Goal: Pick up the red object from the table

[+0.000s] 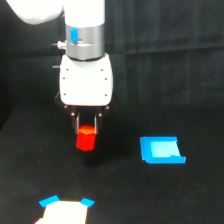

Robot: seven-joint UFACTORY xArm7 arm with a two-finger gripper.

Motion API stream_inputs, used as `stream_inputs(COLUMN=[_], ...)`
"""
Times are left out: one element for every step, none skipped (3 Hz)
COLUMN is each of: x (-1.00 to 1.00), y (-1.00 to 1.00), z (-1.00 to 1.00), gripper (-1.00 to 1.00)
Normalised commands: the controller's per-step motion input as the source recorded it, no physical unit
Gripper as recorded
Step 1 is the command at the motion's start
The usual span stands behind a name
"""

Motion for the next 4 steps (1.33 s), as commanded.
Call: stream_inputs(x=[0.12,0.21,0.57,0.73], y=[0.41,0.14,-0.27,-0.33], z=[1.00,0.93,0.93,1.00], gripper=[-0.29,-0.94,-0.64,-0.63])
